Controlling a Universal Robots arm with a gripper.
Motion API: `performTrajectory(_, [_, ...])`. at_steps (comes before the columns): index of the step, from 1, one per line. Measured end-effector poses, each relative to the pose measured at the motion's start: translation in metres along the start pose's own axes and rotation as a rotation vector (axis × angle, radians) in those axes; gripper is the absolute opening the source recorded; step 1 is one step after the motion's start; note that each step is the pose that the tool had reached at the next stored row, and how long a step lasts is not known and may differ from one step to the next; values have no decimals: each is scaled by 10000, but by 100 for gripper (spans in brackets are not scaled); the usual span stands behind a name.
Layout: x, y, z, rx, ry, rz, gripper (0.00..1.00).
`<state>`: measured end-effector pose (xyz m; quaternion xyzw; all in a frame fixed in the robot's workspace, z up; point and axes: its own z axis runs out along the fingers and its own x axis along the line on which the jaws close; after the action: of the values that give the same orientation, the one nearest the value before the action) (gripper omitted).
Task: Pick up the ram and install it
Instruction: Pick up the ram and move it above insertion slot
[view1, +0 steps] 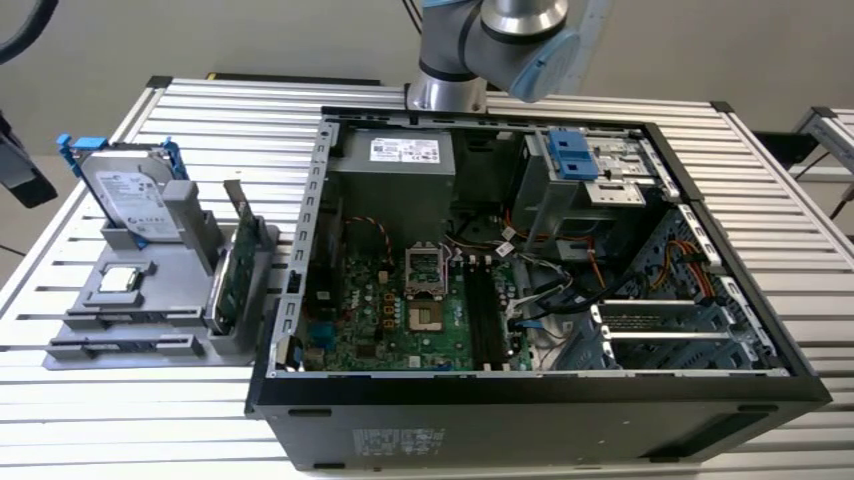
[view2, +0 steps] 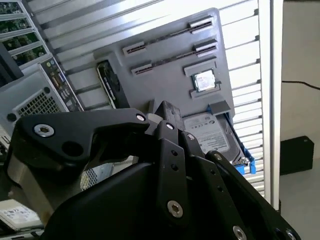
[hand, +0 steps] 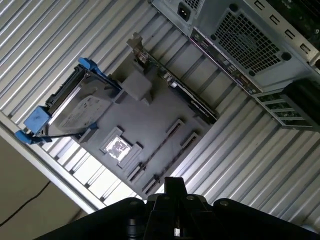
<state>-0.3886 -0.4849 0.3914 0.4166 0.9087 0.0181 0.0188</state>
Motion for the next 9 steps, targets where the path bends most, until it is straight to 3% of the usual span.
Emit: performTrajectory(9, [2,-2,0,16,-41,833,0])
